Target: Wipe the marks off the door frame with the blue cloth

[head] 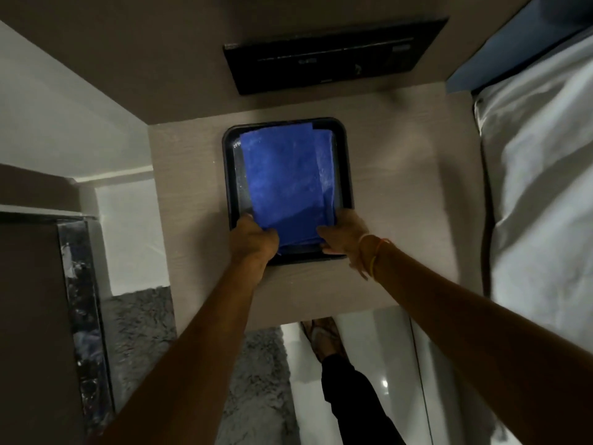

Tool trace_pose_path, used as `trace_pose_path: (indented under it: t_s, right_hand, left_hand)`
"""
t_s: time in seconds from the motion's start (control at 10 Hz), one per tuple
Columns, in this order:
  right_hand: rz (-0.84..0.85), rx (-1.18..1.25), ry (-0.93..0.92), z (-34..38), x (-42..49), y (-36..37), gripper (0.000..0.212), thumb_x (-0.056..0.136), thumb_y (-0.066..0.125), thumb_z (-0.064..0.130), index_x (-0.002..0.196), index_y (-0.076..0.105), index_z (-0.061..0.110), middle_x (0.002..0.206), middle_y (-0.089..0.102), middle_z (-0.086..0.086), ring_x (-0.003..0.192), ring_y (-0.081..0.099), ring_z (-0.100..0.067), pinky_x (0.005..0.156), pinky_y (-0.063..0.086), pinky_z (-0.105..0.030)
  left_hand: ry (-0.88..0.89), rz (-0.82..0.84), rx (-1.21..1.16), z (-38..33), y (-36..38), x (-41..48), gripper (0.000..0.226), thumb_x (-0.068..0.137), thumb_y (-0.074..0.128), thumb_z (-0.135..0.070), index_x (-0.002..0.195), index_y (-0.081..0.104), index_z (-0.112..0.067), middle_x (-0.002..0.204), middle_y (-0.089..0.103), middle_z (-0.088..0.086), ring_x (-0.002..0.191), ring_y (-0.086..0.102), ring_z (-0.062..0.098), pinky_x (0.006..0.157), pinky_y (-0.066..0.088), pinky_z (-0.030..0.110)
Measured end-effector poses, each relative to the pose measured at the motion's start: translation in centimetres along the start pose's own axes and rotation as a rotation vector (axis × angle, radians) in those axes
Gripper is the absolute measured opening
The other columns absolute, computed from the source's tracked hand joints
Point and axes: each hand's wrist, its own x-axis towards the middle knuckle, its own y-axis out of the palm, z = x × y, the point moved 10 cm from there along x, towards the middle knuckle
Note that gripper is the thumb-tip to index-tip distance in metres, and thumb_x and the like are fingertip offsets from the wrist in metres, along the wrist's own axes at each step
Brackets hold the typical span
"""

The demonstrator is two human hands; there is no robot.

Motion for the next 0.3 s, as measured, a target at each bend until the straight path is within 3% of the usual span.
trace_pose_path:
  t_s: [0.1,0.2,0.3]
  right_hand:
    - [0.015,-0.09,0.03,-0.9,-0.3,0.7,0.043,0.087,0.057,0.006,0.129,0.047,0.003,0.129,0.055,-0.019,0.114,0.057,-0.035,0.095,0.053,-0.043]
    - [-0.077,-0.219,-0.011,0.0,-1.2,-0.1,0.047,0.087,0.06,0.017,0.128,0.045,0.0,0.13,0.053,-0.02,0.117,0.054,-0.035,0.099,0.049,-0.045]
    - [-0.214,-0.29,-0.132,1.4,-3.9,-1.2,0.057,0.087,0.061,0.029,0.131,0.037,0.001,0.136,0.043,-0.021,0.124,0.045,-0.038,0.104,0.043,-0.049]
  left_hand:
    - [0.0,0.05,0.082,0.5,0.2,-0.3,0.03,0.085,0.055,-0.007,0.114,0.053,0.002,0.109,0.064,0.021,0.089,0.063,0.031,0.071,0.054,0.036]
    - [0.032,-0.006,0.154,0.3,-0.9,-1.0,0.03,0.086,0.056,-0.012,0.112,0.052,0.002,0.109,0.064,0.019,0.096,0.062,0.032,0.076,0.051,0.035]
    - [0.184,-0.118,0.151,-0.4,-2.8,-3.1,0.031,0.089,0.056,-0.018,0.116,0.05,-0.003,0.112,0.063,0.018,0.098,0.061,0.03,0.075,0.046,0.031]
